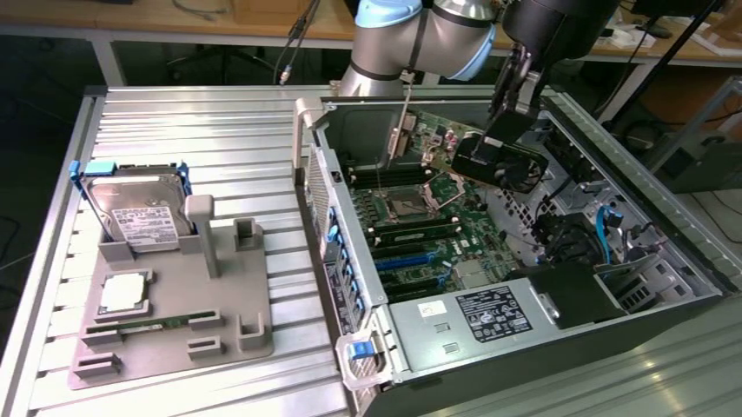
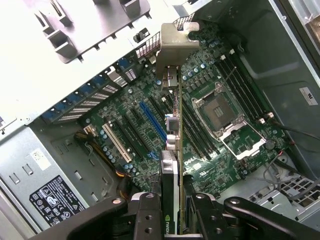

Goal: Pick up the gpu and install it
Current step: 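Insert the gpu into the slot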

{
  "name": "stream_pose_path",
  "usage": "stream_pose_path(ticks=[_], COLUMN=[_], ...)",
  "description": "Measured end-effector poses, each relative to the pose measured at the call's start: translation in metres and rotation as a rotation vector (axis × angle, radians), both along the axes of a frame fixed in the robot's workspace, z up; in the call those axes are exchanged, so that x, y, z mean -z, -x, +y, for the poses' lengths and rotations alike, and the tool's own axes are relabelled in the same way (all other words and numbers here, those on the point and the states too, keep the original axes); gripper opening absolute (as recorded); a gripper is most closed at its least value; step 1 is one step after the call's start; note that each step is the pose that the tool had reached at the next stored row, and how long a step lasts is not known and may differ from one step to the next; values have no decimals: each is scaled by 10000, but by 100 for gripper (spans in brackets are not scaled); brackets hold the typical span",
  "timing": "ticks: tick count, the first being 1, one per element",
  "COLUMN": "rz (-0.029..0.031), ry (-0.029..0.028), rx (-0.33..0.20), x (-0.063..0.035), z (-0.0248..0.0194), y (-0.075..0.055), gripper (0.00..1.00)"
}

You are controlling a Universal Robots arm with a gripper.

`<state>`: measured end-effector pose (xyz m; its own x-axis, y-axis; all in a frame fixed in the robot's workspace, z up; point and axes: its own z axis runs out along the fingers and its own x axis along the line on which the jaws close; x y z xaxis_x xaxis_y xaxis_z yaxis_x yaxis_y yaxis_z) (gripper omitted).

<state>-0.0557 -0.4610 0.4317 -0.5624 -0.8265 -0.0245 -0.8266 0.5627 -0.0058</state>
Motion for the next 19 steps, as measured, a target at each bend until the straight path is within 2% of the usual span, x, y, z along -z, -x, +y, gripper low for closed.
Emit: stream_pose_path(ticks=[10, 19], rz=[0, 0], ry=[1, 0], rx=[-27, -407], x=[0, 0], z=[0, 0], y=[0, 0], gripper=[27, 27])
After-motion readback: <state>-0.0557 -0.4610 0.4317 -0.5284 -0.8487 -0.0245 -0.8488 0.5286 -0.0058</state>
